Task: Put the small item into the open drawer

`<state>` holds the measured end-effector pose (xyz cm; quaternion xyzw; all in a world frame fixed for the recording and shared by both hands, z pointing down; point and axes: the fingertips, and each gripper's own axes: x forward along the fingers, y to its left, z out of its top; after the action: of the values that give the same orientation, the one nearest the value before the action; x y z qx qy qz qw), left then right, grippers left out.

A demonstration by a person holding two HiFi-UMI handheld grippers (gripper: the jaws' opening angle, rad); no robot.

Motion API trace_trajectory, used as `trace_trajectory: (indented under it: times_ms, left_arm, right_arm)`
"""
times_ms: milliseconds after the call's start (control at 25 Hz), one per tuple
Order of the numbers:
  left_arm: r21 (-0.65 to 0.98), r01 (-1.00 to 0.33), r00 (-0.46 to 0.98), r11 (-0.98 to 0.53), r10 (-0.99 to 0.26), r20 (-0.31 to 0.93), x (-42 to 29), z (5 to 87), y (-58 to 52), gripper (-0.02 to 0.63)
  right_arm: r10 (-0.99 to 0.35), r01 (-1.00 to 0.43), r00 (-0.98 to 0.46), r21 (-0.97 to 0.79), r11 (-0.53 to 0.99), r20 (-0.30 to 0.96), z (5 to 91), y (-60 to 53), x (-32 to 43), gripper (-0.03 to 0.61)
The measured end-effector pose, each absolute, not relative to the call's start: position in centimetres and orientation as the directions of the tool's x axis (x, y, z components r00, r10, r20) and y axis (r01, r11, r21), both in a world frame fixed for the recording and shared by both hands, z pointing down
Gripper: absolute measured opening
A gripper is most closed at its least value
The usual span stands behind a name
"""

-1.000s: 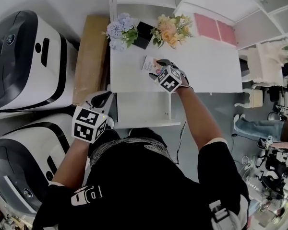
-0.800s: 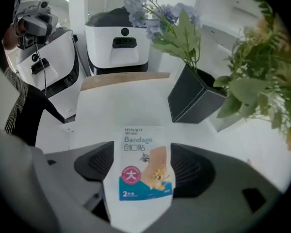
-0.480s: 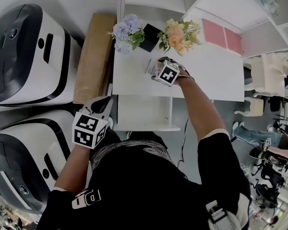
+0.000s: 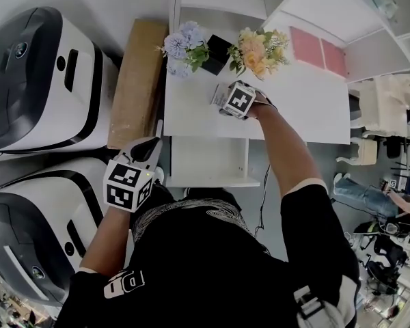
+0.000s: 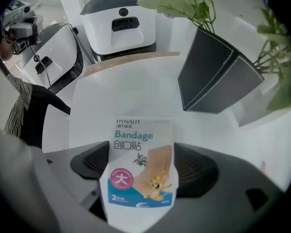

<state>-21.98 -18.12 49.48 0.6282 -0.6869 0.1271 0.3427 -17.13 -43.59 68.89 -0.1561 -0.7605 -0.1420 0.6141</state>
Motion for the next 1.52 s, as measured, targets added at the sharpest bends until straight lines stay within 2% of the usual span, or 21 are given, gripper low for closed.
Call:
trace_trajectory:
  times_ms: [120,280,440,560,840,1120,1520]
  left_arm:
    - [0.255,-0.952,0.030,0.168,-0.779,0.626,-22.1,49.3,-18.1,0.014]
    - [0.253,-0.956,0.041,0.150,-0.783,0.621,-22.4,49.3,-17.9,0.014]
    - [0.252,-0.960,0.062,0.122,-0.787,0.614,-22.4,49.2,-17.8,0.014]
    - [0.247,-0.964,0.080,0.093,-0.789,0.609,-22.3,49.1,-17.9,0.014]
    - [0.235,-0.971,0.121,0.035,-0.779,0.616,-22.1,49.7,-17.4,0.014]
    - [0.230,-0.973,0.153,-0.006,-0.765,0.626,-22.5,50.6,-16.7,0.014]
    - [0.232,-0.968,0.228,-0.098,-0.734,0.639,-20.1,52.7,-17.1,0.014]
  right_arm:
    - [0.035,0.412,-0.154,0.032,0.911,0.987,68.8,-43.2,-16.3,0.410]
    - [0.002,0.452,-0.226,0.103,0.886,0.974,67.5,-42.5,-17.5,0.410]
    - [-0.019,0.404,-0.253,0.124,0.907,0.967,66.7,-42.0,-16.8,0.410]
    - [-0.023,0.275,-0.272,0.101,0.956,0.962,66.0,-42.0,-15.7,0.410]
    - [0.021,-0.043,-0.464,-0.046,0.998,0.886,63.7,-40.1,-14.6,0.410]
    - [-0.011,-0.230,-0.603,-0.160,0.960,0.798,61.7,-37.0,-12.9,0.410]
    - [-0.071,-0.447,-0.658,-0.314,0.837,0.750,62.1,-31.8,-7.9,0.410]
